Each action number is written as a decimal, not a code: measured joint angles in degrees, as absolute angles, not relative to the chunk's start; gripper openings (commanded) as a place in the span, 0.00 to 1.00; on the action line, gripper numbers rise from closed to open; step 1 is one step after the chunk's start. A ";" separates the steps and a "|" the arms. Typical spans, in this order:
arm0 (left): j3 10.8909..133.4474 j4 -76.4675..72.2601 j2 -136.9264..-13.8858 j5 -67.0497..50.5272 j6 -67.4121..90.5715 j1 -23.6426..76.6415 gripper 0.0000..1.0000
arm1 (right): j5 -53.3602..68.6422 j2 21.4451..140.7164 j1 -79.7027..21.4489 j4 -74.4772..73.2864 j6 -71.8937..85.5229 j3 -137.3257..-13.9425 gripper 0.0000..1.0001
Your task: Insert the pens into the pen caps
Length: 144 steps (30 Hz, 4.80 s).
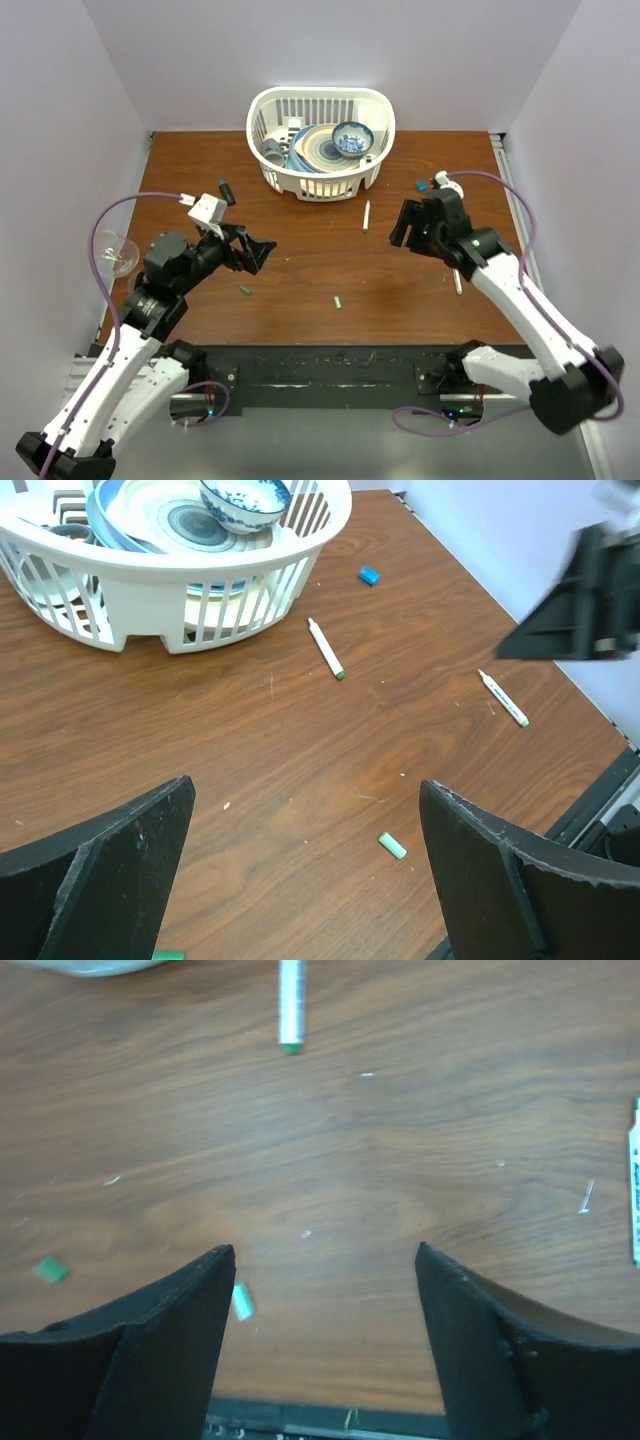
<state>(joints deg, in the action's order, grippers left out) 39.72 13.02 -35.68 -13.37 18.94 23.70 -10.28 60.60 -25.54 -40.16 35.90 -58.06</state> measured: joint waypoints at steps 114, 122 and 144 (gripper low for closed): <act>34.09 9.23 -42.59 -16.91 35.53 23.77 0.71 | -5.87 67.11 -33.82 -5.17 39.46 -32.97 0.12; 31.53 -6.57 -52.18 -21.69 42.89 25.67 0.72 | -4.62 60.05 -45.06 1.89 44.38 -33.67 0.12; 27.05 -23.99 -54.98 -23.68 49.87 32.08 0.00 | -18.20 67.00 -64.99 10.50 47.68 -41.65 0.37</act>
